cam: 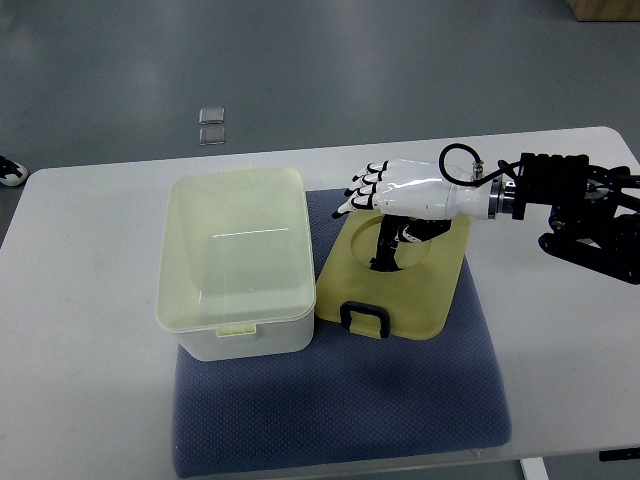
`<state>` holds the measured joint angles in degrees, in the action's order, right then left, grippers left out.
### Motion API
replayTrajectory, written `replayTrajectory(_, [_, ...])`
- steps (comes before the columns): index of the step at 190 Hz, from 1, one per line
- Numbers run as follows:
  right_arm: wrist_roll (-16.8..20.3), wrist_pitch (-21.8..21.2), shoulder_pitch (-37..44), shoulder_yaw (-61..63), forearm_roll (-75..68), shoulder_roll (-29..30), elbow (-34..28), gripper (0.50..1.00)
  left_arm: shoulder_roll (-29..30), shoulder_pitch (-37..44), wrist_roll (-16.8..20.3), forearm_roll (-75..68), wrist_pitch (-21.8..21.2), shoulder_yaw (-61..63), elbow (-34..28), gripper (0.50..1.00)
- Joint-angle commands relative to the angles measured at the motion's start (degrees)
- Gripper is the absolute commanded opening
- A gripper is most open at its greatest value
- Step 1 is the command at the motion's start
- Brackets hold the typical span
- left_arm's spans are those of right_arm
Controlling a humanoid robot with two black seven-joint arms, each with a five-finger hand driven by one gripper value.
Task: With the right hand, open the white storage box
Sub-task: 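Open the right hand to release the lid handle and withdraw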
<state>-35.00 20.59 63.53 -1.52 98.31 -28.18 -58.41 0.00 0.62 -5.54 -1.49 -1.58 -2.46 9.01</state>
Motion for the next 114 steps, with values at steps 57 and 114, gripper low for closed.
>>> replayTrajectory(57, [0.00,-1.60,0.81,-0.41,-2.07,-2.93,-0.03,0.930,0.00,-0.01,0.00,0.00,0.00,0.00,0.04,1.000])
replayTrajectory(114, [0.00,-11.97,5.55,0.20,-2.24,-6.36,-0.12,0.934,0.00,-0.01,0.09,0.00,0.00,0.00,0.04,1.000])
